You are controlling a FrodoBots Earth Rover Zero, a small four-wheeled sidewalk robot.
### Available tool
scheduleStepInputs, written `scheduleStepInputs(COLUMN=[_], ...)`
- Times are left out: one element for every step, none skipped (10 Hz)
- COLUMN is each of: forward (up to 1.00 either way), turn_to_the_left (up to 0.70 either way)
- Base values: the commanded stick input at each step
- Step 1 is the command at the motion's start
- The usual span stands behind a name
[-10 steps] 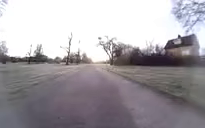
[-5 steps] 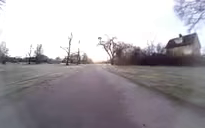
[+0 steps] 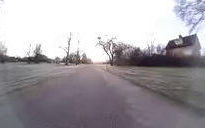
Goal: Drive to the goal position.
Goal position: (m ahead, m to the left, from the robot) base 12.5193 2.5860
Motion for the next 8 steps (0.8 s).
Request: scheduleStepInputs(forward=[1.00, 1.00, 1.00, 1.00, 1.00, 1.00, 1.00, 1.00], turn_to_the_left=[0.00, 0.00, 0.00, 0.00, 0.00, 0.00, 0.00, 0.00])
